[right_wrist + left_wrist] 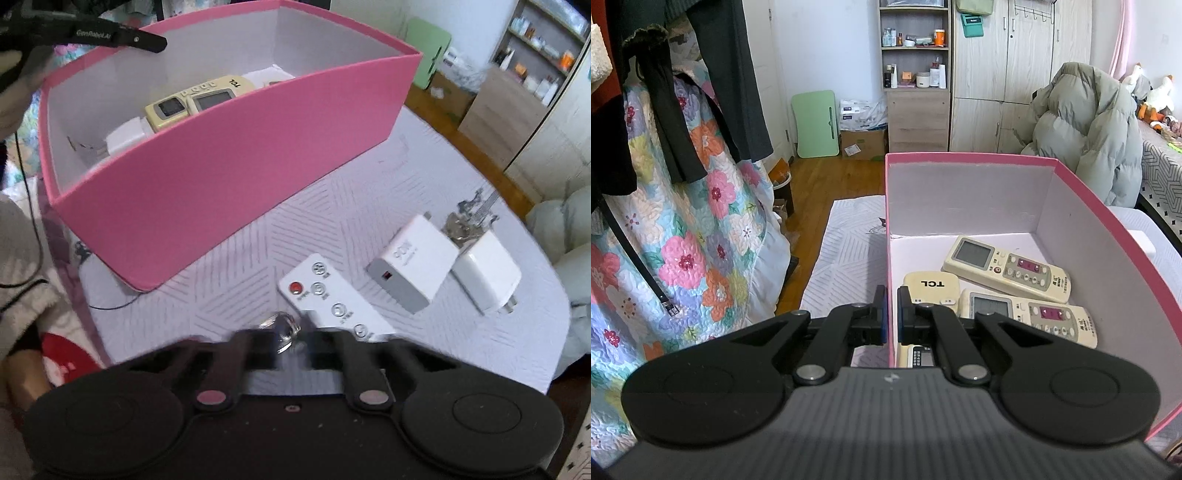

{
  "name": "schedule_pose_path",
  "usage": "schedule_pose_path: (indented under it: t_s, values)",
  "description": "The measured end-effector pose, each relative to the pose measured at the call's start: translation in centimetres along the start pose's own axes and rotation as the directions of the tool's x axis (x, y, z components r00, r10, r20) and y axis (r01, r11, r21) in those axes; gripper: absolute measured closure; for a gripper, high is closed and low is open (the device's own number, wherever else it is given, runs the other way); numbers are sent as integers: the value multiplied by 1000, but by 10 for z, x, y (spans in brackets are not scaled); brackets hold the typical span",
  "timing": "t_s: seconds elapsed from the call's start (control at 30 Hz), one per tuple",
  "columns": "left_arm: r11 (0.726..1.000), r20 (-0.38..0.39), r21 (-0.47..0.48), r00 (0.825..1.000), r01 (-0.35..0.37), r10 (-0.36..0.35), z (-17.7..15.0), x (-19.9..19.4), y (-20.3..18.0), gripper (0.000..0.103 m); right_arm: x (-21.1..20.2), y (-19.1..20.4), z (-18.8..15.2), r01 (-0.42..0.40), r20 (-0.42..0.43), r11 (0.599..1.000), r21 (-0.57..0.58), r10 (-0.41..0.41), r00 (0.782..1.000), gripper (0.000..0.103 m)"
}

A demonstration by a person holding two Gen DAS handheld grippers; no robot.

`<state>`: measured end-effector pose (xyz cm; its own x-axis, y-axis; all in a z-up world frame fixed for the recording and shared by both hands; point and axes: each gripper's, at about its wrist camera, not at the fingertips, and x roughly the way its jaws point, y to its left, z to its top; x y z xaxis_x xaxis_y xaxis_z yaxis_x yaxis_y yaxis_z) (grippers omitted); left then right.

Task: Organize rigid objects
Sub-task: 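Grasp the metal key ring with the right tool, then carry the keys over the pink box and open the right tool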

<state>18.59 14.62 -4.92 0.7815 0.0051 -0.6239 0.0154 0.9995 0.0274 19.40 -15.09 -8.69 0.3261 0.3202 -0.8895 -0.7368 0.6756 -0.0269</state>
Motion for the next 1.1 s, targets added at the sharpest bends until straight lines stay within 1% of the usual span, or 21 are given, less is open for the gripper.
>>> schedule_pose_path:
  t_s: [0.1, 0.2, 0.27, 0.37, 0.53, 0.6, 0.67, 0.77, 0.87, 0.97, 1.1]
  values:
    - [1000, 0, 1, 1000, 1, -1, 0, 0, -1, 99, -7, -5, 3, -21, 27, 997, 76, 19, 999, 99]
    - [1000, 0, -1, 1000, 2, -2, 0, 0, 0, 99, -23, -14, 13, -59, 81, 984, 167, 46, 996, 99]
    - [1000, 3, -3, 1000, 3, -3, -1, 1, 0, 99, -33, -16, 17, -78, 114, 976, 203, 55, 992, 99]
    - [1000, 2, -6, 1000, 4, -4, -1, 2, 1, 99, -50, -17, 24, -85, 165, 969, 234, 47, 985, 99]
    - [1000, 2, -8, 1000, 4, -4, -2, 2, 2, 99, -72, -19, 36, -83, 240, 965, 248, 22, 970, 99]
    - [1000, 1, -8, 1000, 5, -5, -3, 2, 1, 99, -83, -17, 42, -65, 274, 968, 242, -4, 962, 99]
    - [1000, 1, -11, 1000, 6, -6, -2, 2, 2, 99, -90, -13, 47, -24, 297, 972, 233, -48, 954, 99]
    - [1000, -1, -21, 1000, 12, -12, -2, 2, 4, 99, -100, -11, 57, -1, 335, 971, 241, -82, 939, 99]
    - [1000, -1, -21, 1000, 13, -13, -2, 2, 5, 99, -114, -9, 68, 3, 386, 969, 246, -101, 917, 99]
    - [1000, -2, -25, 1000, 19, -19, -2, 2, 5, 99, -126, -4, 82, -20, 426, 974, 227, -80, 901, 99]
    - [999, -3, -28, 1000, 27, -28, -1, 2, 7, 99, -133, 7, 109, -95, 443, 981, 167, 11, 896, 99]
